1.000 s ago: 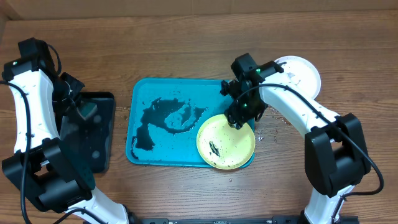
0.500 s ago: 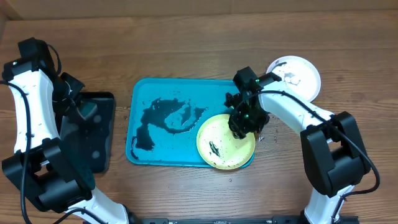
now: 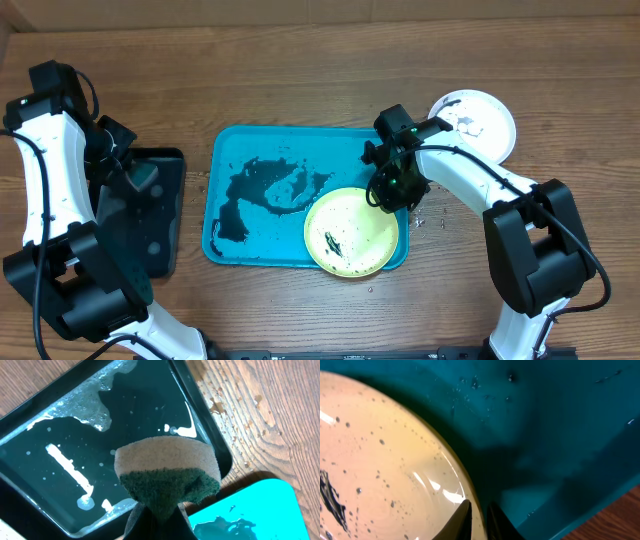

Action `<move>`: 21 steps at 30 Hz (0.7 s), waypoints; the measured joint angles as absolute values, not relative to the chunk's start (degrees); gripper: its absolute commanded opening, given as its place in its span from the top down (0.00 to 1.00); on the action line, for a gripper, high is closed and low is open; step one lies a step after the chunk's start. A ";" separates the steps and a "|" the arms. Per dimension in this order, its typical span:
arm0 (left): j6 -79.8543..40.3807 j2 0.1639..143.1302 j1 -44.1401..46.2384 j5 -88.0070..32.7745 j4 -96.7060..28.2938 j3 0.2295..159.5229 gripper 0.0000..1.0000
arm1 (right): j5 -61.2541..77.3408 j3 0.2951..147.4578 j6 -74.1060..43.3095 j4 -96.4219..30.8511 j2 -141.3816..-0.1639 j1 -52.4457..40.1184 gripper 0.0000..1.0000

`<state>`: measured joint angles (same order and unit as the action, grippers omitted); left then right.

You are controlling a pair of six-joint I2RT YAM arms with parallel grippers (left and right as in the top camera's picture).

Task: Clean dirty plates on tray and stack at the side
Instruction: 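Move the right gripper to grasp the yellow-green plate's rim, then scrub the yellow-green plate with the left sponge while the right gripper holds it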

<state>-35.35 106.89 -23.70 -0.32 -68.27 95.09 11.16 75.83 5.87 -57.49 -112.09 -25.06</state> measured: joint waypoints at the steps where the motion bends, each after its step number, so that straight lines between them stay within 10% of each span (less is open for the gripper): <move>1: -34.83 106.89 -23.66 -0.47 -68.16 95.09 0.96 | 11.16 75.83 4.69 -57.43 -112.09 -25.06 0.77; 21: -32.38 106.89 -21.28 -1.39 -67.22 95.09 0.96 | 11.33 73.06 -1.37 -56.82 -112.07 -25.06 0.96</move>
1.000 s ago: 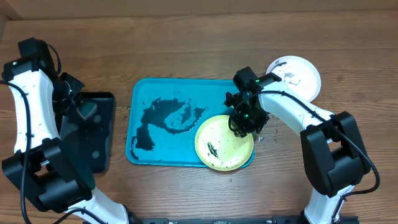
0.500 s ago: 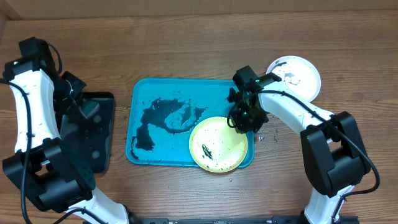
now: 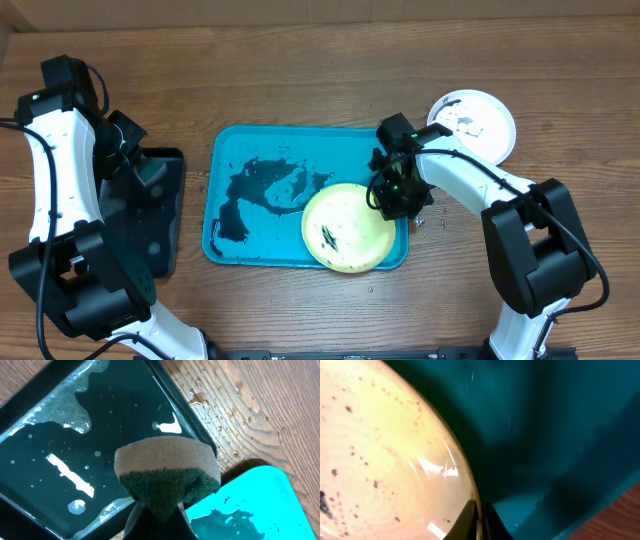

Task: Clean dirty plates on tray and stack at the side
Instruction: 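Scrub the yellow-green plate with the left sponge while the right gripper holds it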

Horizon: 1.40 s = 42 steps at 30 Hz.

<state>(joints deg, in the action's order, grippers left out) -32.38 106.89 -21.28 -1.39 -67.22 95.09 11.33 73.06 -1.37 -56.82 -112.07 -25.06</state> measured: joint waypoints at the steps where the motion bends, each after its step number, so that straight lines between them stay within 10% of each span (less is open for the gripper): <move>1: -31.64 106.89 -21.26 -1.91 -67.09 95.09 0.95 | 11.49 73.06 -2.20 -55.61 -112.07 -25.06 0.96; 42: -22.09 117.51 16.32 -17.23 -57.58 95.04 0.96 | 9.47 72.95 -38.61 -36.01 -112.09 -29.98 0.95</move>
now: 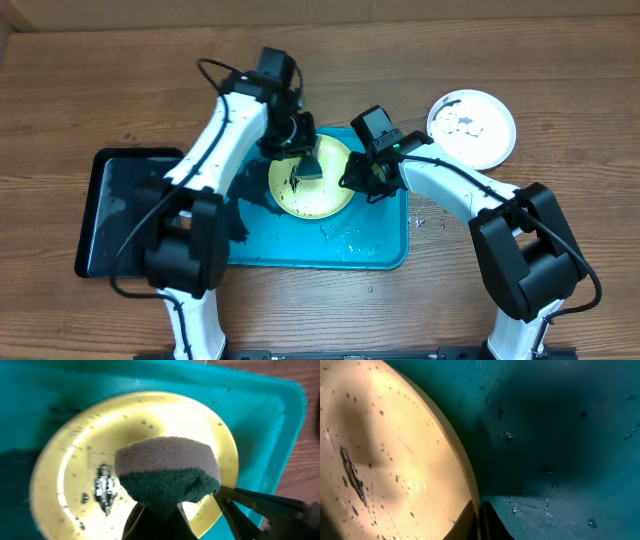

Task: Clean dirty plates on tray and stack at the side
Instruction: 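Scrub the yellow-green plate with the left sponge while the right gripper holds it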

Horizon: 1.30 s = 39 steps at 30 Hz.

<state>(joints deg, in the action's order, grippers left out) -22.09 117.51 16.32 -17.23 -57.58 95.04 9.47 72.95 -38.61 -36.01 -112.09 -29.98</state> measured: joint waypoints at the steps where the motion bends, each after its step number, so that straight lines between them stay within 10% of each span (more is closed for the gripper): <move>1: -22.20 118.24 16.84 -17.23 -57.56 95.04 0.96 | 9.41 72.95 -38.76 -36.01 -112.09 -30.00 0.94; 29: -26.65 127.07 20.78 21.87 -65.80 96.05 0.96 | 10.94 72.88 -38.96 -34.61 -112.14 -30.94 0.96; 39: -22.76 127.94 19.64 10.85 -65.91 100.25 0.96 | 10.48 73.12 -39.00 -35.51 -112.14 -30.37 0.96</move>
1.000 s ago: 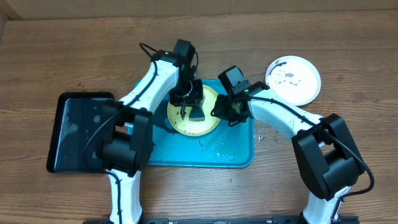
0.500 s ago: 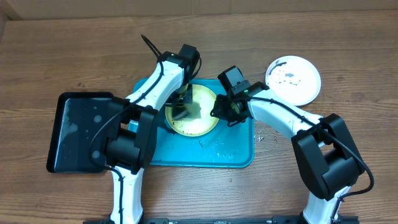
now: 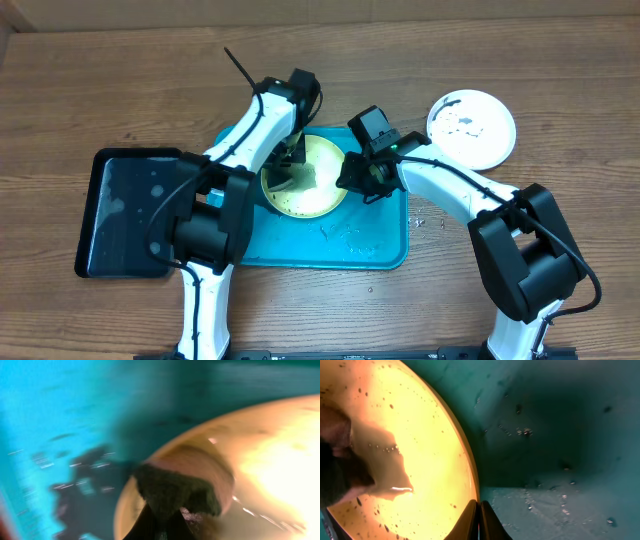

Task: Clean dirty plates on tray and stack at the side
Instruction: 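Scrub the yellow-green plate with the left sponge while the right gripper holds it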

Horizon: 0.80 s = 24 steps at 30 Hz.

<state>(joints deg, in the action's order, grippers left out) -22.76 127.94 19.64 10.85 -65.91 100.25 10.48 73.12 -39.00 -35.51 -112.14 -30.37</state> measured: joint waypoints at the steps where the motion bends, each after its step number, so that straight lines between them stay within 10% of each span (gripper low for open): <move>1: -21.30 127.94 19.29 7.99 -65.58 100.60 0.96 | 10.31 73.12 -39.00 -35.59 -112.14 -30.24 0.96; 13: -10.28 127.98 19.31 -22.81 -61.87 101.62 0.96 | 9.52 73.12 -39.57 -35.29 -112.12 -30.02 0.96; 24: -21.32 128.07 19.51 7.97 -69.54 101.62 0.96 | 9.61 73.12 -39.86 -35.16 -112.12 -30.04 0.96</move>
<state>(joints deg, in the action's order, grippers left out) -21.32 128.07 19.51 7.97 -69.54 101.62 9.61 73.12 -39.86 -35.16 -112.12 -30.04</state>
